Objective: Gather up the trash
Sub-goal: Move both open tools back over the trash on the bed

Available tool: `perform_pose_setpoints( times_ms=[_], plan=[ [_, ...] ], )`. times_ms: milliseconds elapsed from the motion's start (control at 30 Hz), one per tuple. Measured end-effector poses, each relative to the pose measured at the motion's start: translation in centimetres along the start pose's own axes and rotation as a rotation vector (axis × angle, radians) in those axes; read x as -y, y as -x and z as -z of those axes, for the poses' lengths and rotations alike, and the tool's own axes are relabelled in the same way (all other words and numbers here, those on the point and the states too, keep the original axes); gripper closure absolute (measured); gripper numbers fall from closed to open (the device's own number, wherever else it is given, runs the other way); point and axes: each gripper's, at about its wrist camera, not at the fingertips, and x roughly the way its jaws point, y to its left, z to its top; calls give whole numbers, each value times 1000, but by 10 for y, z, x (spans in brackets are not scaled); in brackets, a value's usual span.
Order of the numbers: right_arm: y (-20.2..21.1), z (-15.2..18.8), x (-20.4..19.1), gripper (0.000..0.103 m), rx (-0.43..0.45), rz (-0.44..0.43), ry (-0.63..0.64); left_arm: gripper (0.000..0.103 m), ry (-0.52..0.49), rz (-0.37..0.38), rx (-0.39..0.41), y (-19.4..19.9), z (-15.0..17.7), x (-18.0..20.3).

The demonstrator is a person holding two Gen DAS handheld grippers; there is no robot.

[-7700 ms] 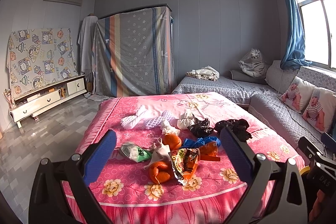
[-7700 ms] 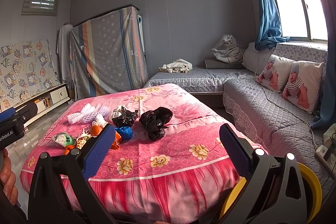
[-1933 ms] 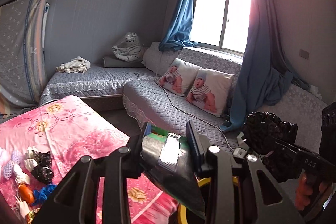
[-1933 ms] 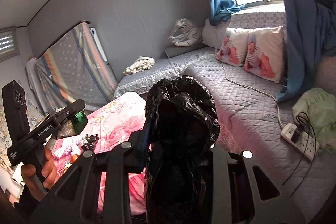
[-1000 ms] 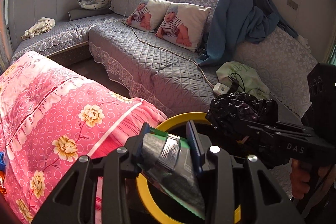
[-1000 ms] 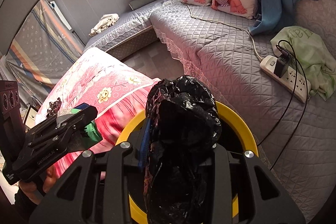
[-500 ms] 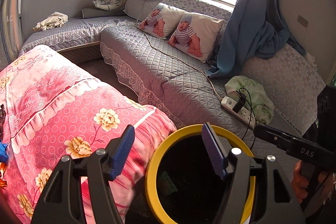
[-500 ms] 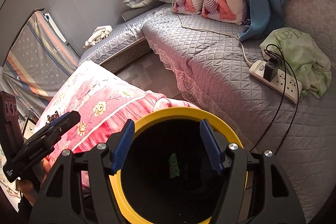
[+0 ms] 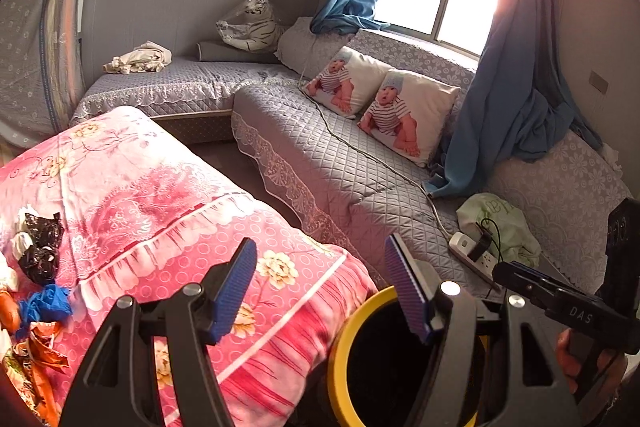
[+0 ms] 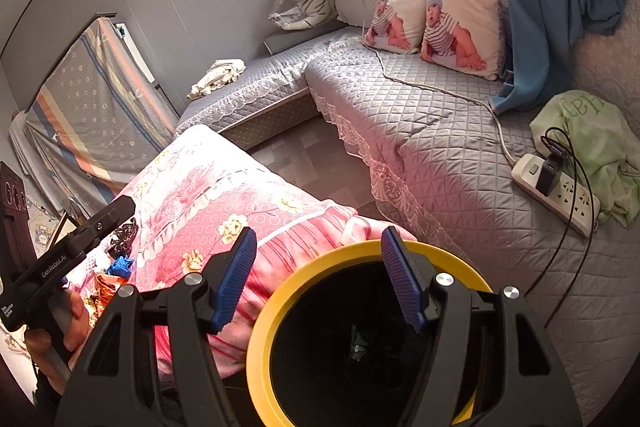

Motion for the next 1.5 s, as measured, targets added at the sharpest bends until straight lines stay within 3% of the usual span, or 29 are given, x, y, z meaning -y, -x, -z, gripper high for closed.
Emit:
perform_pose_setpoints(
  times_ms=[633,1200,1500],
  plan=[
    [-25,-33,-140,42,27,-225,209,40,102,-294,189,97,-36,-103],
    [-81,-34,-281,41,-73,-411,349,37,265,-536,206,152,-23,-227],
    [-127,-14,-333,41,-157,-448,394,36,352,-659,150,145,0,-292]
  ],
)
